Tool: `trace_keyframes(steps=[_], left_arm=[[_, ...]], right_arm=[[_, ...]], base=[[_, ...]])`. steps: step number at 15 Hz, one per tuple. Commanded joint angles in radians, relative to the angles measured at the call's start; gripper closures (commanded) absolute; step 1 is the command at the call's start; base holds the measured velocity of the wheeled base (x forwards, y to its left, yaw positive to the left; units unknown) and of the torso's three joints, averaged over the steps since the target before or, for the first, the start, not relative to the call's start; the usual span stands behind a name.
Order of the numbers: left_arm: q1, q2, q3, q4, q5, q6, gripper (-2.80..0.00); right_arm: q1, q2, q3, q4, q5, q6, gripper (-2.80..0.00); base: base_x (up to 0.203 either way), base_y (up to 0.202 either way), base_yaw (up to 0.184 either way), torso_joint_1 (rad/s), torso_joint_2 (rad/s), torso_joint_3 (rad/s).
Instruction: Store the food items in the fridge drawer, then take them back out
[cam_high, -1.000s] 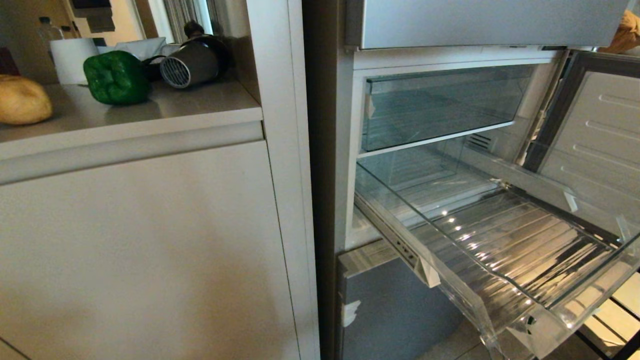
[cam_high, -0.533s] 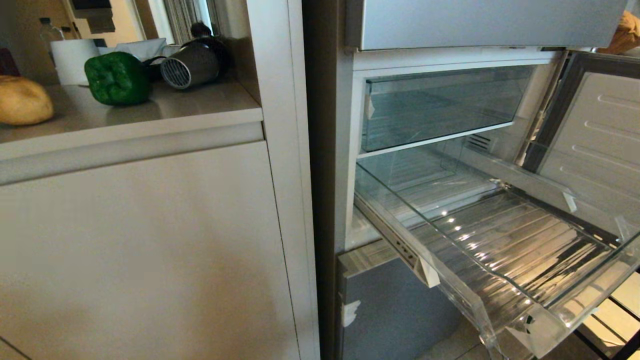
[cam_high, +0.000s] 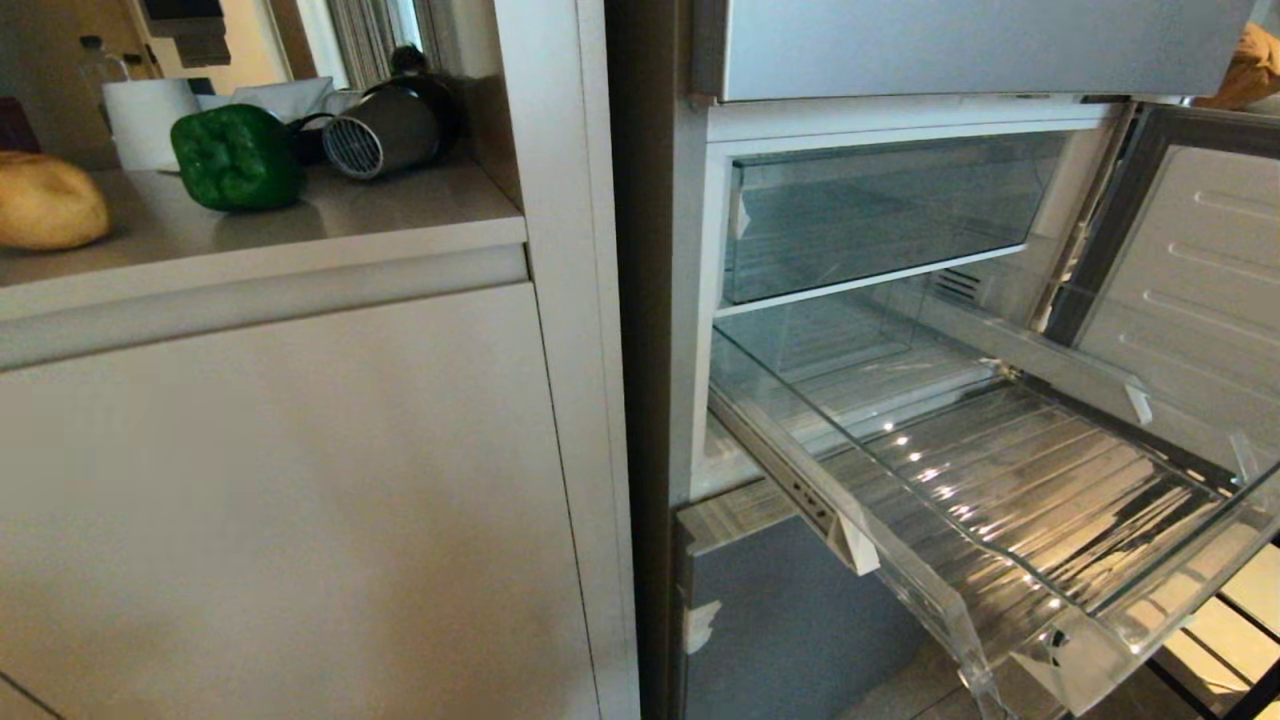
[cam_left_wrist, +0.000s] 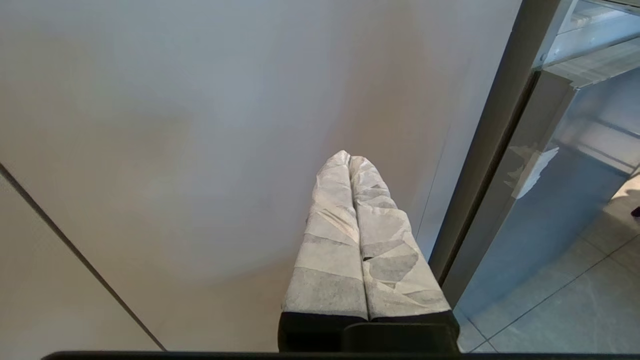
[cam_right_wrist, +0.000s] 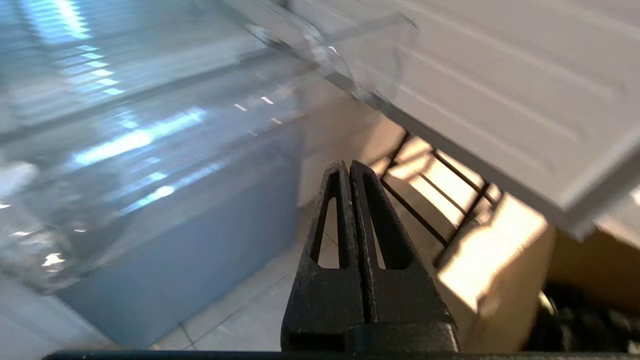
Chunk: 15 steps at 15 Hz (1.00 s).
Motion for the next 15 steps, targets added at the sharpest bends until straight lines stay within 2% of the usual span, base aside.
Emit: trace_keyframes(steps=[1, 4, 7, 11, 12, 15], left_arm=[[0.000, 0.000, 0.011, 0.000, 0.000, 0.000, 0.00], [0.000, 0.000, 0.011, 0.000, 0.000, 0.000, 0.00], [0.000, 0.000, 0.011, 0.000, 0.000, 0.000, 0.00], [0.000, 0.000, 0.011, 0.000, 0.000, 0.000, 0.00], [0.000, 0.000, 0.011, 0.000, 0.000, 0.000, 0.00], [0.000, 0.000, 0.011, 0.000, 0.000, 0.000, 0.00]], right_arm=[[-0.022, -0.037, 0.062, 0.000, -0.004, 0.005, 0.00], [-0.022, -0.037, 0.200, -0.103, 0.016, 0.039, 0.00], [-0.001, -0.031, 0.442, -0.323, 0.120, 0.028, 0.00], [0.005, 0.020, 0.791, -0.886, 0.260, 0.017, 0.00], [0.006, 0.022, 0.824, -0.951, 0.292, 0.020, 0.00], [0.014, -0.005, 0.826, -0.924, 0.322, 0.024, 0.00]], base=[[0.000, 0.000, 0.000, 0.000, 0.00, 0.000], [0.000, 0.000, 0.000, 0.000, 0.00, 0.000], [0.000, 0.000, 0.000, 0.000, 0.00, 0.000], [0.000, 0.000, 0.000, 0.000, 0.00, 0.000], [0.000, 0.000, 0.000, 0.000, 0.00, 0.000], [0.000, 0.000, 0.000, 0.000, 0.00, 0.000]])
